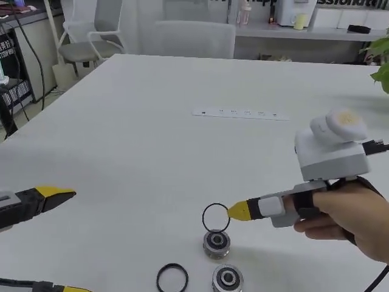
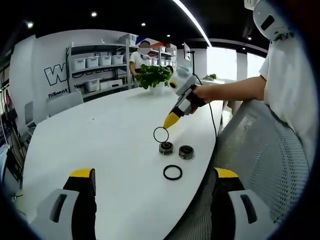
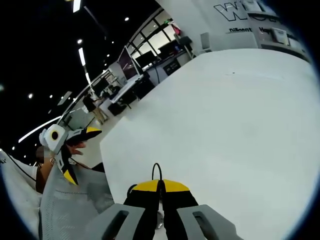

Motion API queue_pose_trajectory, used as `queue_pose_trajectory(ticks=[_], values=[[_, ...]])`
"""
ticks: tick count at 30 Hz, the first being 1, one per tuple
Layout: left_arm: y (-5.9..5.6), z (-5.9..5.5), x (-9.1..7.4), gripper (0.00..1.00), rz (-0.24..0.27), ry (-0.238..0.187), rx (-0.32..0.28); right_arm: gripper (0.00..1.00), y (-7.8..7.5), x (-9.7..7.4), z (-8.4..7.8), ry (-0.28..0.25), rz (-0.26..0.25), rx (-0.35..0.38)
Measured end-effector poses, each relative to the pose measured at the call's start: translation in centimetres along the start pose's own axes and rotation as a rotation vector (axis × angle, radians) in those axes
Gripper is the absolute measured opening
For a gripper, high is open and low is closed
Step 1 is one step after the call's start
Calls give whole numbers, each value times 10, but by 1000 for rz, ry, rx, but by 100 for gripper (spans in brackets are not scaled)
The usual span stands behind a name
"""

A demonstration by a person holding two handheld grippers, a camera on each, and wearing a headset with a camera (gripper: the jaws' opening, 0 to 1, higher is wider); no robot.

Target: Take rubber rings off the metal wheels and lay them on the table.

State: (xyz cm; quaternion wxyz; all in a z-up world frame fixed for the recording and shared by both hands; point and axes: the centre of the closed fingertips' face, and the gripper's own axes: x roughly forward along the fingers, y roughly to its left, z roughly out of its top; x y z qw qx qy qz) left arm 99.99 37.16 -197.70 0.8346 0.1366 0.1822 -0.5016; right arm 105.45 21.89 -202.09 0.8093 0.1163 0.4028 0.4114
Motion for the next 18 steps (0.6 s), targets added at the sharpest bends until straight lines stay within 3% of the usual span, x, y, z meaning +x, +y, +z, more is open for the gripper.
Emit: queue_pose_trajectory(ticks=[9, 18], values=[[-3, -6, -1, 95, 7, 12, -9, 0, 20, 6, 2, 15, 38, -46], [-7, -12, 3, 96, -10, 32, -25, 0, 42, 20, -8, 79, 82, -116]])
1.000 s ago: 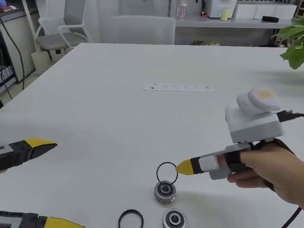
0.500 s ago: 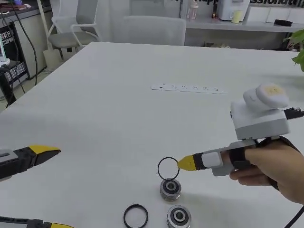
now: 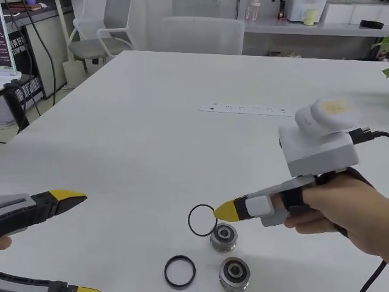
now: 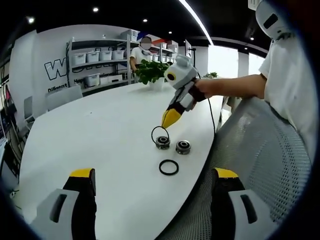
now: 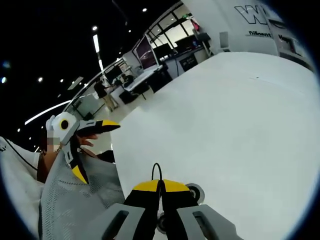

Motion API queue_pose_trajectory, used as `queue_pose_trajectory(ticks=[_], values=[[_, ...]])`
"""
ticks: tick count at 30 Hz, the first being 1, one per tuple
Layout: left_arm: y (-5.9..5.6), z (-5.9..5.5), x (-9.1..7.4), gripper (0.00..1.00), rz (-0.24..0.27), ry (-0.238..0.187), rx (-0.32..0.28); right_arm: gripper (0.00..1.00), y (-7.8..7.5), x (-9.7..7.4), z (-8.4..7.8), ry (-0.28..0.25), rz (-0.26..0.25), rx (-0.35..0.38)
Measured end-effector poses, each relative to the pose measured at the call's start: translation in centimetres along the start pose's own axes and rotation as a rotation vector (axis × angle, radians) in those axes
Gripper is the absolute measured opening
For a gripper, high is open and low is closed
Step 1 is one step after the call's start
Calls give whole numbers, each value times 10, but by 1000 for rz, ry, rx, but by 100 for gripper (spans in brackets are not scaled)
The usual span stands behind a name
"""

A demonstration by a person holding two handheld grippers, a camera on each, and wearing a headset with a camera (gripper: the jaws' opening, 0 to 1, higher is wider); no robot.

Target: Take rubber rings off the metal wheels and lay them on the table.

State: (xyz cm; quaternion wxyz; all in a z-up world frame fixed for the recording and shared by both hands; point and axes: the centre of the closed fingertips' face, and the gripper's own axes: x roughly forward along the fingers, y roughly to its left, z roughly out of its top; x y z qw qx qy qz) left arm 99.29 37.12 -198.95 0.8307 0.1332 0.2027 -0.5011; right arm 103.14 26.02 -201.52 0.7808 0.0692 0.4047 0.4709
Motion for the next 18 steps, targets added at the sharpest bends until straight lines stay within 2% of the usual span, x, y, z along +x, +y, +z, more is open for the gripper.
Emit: queue_pose_trajectory(ticks=[3, 9, 14, 18], values=[[-1, -2, 1, 96, -8, 2, -12, 0, 9, 8, -6, 42, 17, -35], [1, -4, 0, 96, 2, 12, -18, 0, 21, 19, -14, 92, 43, -80], [0, -8, 1, 96, 0, 34, -7, 0, 24, 25, -19, 121, 62, -99], [0, -8, 1, 96, 1, 33, -9, 0, 27, 29, -23, 142, 73, -109]])
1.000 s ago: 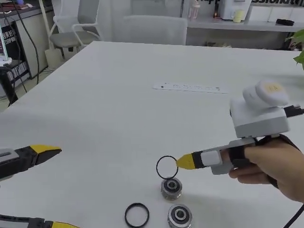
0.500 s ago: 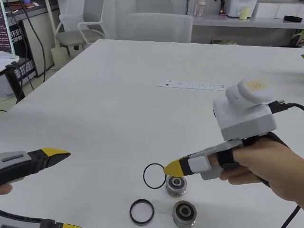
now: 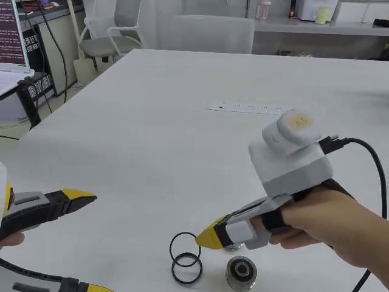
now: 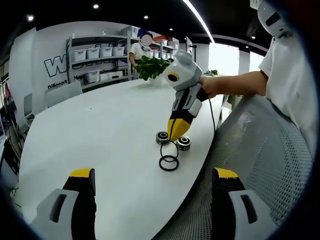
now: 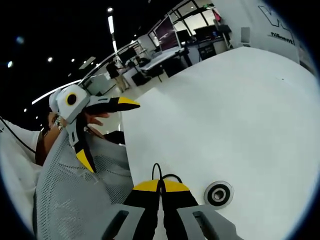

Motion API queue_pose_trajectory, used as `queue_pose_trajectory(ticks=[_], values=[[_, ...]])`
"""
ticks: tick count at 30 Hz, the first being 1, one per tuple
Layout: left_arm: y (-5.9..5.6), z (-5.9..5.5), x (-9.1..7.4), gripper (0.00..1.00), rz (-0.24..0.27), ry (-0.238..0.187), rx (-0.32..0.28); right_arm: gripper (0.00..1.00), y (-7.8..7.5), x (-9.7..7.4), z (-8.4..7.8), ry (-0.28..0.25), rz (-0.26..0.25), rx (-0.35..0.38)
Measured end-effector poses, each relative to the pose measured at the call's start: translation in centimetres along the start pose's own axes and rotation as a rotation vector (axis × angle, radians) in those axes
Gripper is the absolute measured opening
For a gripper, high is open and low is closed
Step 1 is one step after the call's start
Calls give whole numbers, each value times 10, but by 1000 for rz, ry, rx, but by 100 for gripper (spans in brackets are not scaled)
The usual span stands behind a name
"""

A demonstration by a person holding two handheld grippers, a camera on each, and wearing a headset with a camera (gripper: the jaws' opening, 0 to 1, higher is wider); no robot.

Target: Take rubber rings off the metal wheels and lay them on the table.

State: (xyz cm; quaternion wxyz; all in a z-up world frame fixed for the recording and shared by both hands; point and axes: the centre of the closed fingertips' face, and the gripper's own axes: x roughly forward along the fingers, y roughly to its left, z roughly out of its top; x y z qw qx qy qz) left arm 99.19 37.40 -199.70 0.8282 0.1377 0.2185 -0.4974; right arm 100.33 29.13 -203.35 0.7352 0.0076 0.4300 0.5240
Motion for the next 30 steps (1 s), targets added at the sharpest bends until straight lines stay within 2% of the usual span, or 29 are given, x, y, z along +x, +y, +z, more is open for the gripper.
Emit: queue_pose_trajectory(ticks=[16, 30], values=[[2, 1, 0, 95, 6, -9, -12, 0, 1, 9, -11, 47, 6, -3], [2, 1, 0, 95, 4, -15, -18, 0, -6, 9, -16, 53, -2, 28]])
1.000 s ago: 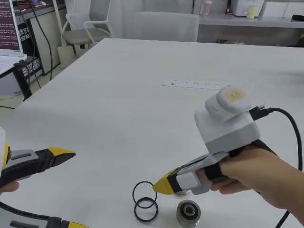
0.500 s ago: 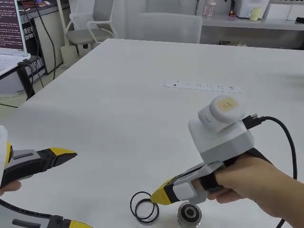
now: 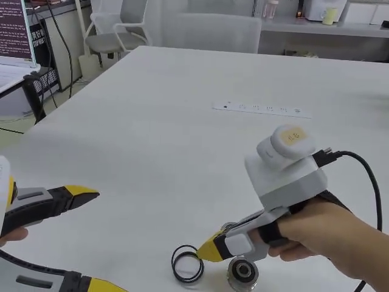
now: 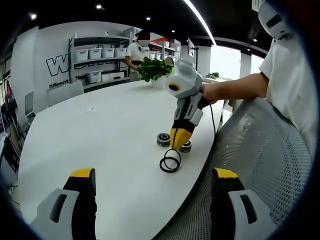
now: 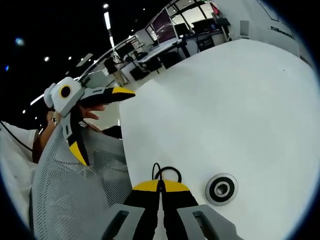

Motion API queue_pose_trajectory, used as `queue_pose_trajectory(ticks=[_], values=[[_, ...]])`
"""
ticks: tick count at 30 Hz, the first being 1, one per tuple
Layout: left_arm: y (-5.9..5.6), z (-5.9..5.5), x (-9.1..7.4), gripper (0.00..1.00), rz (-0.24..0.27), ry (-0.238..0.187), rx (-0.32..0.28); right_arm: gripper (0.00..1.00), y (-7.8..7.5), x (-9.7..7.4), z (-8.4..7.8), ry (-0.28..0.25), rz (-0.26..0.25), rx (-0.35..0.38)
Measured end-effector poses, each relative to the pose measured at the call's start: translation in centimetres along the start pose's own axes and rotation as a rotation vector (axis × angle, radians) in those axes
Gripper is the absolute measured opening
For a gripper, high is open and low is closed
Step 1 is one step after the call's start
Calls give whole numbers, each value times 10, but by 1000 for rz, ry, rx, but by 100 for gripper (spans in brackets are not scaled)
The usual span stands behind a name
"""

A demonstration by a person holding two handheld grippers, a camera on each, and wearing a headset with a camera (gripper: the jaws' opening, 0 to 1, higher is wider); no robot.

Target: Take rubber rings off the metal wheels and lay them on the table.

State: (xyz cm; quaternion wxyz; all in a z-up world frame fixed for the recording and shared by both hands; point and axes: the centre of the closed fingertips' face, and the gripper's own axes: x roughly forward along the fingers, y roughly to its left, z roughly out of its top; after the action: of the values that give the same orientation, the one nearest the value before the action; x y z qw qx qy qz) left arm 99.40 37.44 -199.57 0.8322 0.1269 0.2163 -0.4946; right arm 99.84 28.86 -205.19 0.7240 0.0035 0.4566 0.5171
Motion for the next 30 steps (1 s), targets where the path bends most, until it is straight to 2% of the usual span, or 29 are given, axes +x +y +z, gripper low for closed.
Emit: queue_pose_trajectory(ticks=[30], values=[[1, -1, 0, 94, 1, 1, -7, 0, -6, 4, -3, 12, -10, 13]])
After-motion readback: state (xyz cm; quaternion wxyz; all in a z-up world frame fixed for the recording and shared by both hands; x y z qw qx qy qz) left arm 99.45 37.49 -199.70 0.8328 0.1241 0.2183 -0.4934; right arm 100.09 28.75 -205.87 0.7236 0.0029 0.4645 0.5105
